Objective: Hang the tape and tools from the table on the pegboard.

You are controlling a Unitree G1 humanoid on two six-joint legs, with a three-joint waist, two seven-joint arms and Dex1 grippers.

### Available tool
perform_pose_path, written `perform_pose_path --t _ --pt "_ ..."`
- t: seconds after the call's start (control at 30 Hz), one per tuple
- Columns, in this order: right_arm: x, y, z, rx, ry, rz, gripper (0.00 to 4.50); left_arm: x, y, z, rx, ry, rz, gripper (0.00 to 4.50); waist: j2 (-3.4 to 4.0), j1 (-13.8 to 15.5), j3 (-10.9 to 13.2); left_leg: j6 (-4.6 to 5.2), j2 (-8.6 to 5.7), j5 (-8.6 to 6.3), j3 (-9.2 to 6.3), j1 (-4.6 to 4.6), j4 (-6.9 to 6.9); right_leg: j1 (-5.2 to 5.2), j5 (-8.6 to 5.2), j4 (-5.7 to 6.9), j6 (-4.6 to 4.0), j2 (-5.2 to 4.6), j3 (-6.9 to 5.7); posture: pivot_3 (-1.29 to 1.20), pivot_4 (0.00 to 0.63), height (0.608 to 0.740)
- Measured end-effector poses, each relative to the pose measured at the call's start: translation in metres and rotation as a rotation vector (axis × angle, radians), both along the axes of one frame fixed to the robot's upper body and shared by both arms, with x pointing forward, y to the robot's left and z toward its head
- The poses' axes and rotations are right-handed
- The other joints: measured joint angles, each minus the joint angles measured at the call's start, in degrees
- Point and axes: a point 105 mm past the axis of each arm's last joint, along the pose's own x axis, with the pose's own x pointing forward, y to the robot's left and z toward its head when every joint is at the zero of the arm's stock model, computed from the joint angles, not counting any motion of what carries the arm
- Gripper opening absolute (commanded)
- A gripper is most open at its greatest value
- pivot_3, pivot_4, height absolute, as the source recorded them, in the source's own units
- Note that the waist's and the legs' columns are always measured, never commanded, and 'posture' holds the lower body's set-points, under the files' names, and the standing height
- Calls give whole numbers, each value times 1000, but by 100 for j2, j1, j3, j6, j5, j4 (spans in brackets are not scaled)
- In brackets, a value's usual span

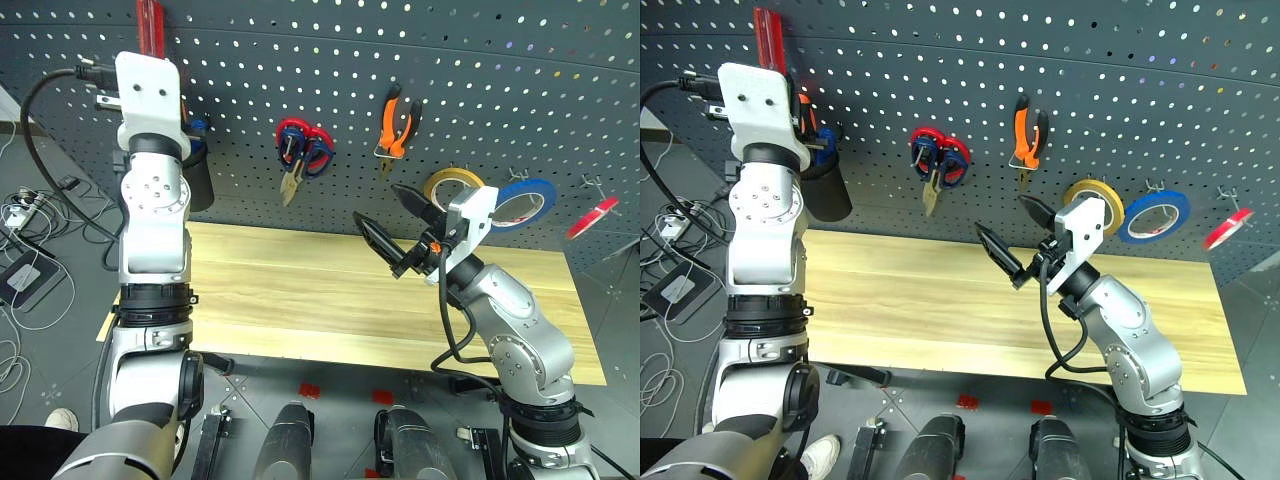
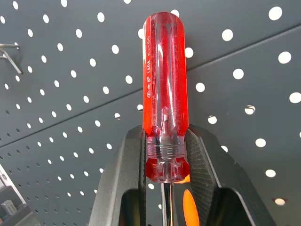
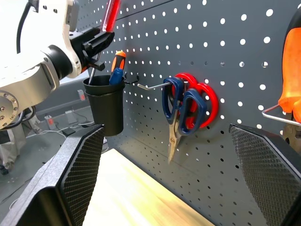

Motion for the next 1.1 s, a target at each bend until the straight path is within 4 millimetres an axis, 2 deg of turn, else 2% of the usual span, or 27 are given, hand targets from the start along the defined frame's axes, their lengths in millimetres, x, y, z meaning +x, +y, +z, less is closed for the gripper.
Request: perform_pose_path --t 0.13,0.2,0.53,0.87,1.1 --pt "0 0 0 -3 -1 -2 4500 1 -3 -2 -16 2 -12 873 -1 1 -4 0 -1 0 -1 0 3 0 0 2 0 0 -1 152 180 740" --pt "0 -1 0 -7 -1 -3 4500 2 -3 -3 -25 7 -17 1607 -1 0 -5 0 -1 0 -1 0 4 0 0 4 0 -1 -1 152 182 740" --pt "1 -2 -2 -17 2 -6 4500 1 -1 -4 -59 6 -18 4479 1 0 -19 0 -3 0 -2 0 9 0 0 10 0 -2 -1 155 187 740" --pt "1 -1 -2 -20 0 1 4500 -1 -6 -2 -84 -2 -38 4479 1 3 -25 4 -10 -2 -12 -2 46 0 0 71 -1 -4 -1 159 192 740" --pt "1 -4 -2 -28 -3 -13 4500 -15 -21 14 -54 -52 -94 4479 1 7 -25 8 -17 -4 -15 -2 55 2 0 76 -1 -7 1 171 185 740"
